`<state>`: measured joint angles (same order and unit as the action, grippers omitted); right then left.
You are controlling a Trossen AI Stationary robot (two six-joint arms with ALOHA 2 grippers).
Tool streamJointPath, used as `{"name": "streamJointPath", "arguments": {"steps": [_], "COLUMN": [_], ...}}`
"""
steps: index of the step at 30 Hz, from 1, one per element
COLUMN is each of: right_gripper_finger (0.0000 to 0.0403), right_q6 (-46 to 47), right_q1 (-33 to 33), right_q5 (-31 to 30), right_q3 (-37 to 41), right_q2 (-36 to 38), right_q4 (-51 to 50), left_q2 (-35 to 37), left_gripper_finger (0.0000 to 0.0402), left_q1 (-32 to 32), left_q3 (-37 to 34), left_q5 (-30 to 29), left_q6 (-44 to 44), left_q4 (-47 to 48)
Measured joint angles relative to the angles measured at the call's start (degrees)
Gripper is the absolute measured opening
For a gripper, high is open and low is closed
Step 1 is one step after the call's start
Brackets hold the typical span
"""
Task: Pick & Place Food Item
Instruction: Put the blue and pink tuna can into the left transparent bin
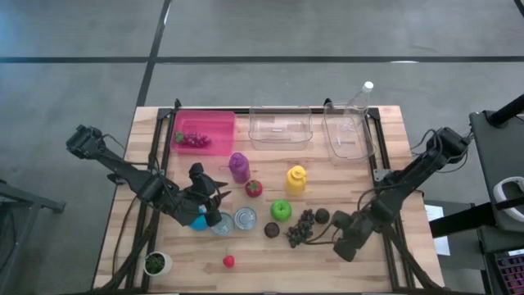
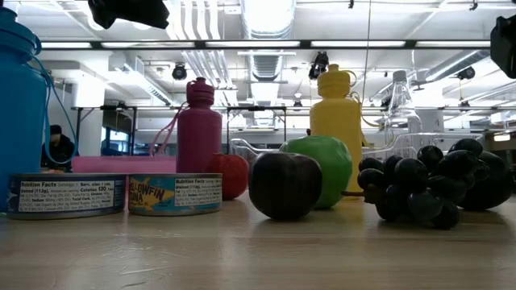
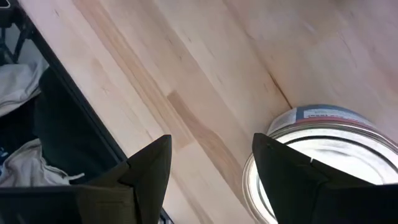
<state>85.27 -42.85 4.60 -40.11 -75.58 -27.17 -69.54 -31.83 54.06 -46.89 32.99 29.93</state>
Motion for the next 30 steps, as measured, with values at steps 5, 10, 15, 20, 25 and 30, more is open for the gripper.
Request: {"name": "streamJointPath", "arguments": {"steps": [5,10,15,20,25,30], "right_gripper_finger": [0.0224,0.0224,0.0224,0.0224,0.0224,0.0224], "right_q6": [0.1,0.1,0.0,-0.1,-0.2,0.1], "right_q1": [0.0,0.0,0.0,0.0,0.0,0.2], "right_q5": [0.0,-1.3,-3.1,-3.2,-3.3,-3.2], "right_q3": [0.1,0.1,0.1,0.0,-0.1,-0.1], "right_q2": [2.1,2.3,1.8,0.6,0.2,0.2], "right_q4": [-0.7,-2.7,-4.1,-3.9,-3.6,-3.7], "left_q2": [0.0,0.0,0.0,0.0,0.0,0.0], "left_gripper_finger": [0.0123,0.0123,0.0123,0.0123,0.0123,0.0123], "left_q1": [0.0,0.0,0.0,0.0,0.0,0.0], "left_q3": [0.0,0.0,0.0,0.0,0.0,0.0], "left_q5": [0.0,0.0,0.0,0.0,0.0,0.0], "left_q6": [0.0,0.0,0.0,0.0,0.0,0.0], "left_q4": [-0.2,-0.2,-0.2,-0.2,-0.2,-0.1]}}
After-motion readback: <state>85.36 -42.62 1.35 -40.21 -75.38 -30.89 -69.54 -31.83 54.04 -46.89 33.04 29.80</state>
